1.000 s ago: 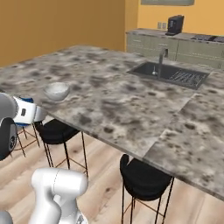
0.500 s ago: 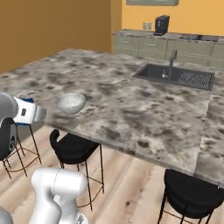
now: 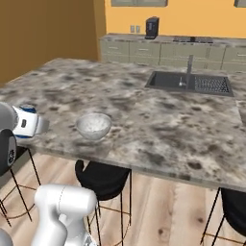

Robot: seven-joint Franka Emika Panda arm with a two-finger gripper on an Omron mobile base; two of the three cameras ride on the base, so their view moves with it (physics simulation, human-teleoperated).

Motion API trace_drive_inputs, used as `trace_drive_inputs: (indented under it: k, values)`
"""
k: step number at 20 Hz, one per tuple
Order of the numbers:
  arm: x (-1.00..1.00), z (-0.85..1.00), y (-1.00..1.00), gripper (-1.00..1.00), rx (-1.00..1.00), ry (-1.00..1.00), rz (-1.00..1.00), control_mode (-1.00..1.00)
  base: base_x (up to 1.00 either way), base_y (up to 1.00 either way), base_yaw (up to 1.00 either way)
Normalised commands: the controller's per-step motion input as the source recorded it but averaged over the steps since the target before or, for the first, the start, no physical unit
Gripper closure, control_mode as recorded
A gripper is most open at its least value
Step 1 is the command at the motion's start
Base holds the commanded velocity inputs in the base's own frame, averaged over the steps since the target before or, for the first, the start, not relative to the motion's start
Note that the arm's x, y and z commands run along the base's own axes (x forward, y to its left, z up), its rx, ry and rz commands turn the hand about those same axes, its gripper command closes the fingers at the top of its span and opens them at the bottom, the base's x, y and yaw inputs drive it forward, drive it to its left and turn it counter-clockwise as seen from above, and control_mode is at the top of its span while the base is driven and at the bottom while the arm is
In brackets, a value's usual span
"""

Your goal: Open the fridge, grab two sodas, and place both sodas inside the bowl with ice on the dining counter.

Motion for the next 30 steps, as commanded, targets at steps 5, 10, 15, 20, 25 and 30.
trace_drive_inputs:
  k: [5,10,15,20,25,30]
  values:
    - [0.0,0.0,0.0,1.0,0.0,0.0,0.0,1.0,0.48,0.3,-0.32]
    - [0.0,0.0,0.0,1.0,0.0,0.0,0.0,1.0,0.56,0.0,-0.08]
    - [0.0,0.0,0.0,1.0,0.0,0.0,0.0,1.0,0.99,0.0,-0.14]
    - [0.58,0.0,-0.08,1.0,-0.03,0.09,0.0,-1.0,0.2,0.0,-0.03]
    - [0.53,-0.15,-0.01,1.0,-0.23,0.25,0.19,-1.0,0.0,0.0,0.0]
    - [0.42,-0.52,0.03,1.0,-0.31,0.22,0.31,-1.0,0.0,0.0,0.0]
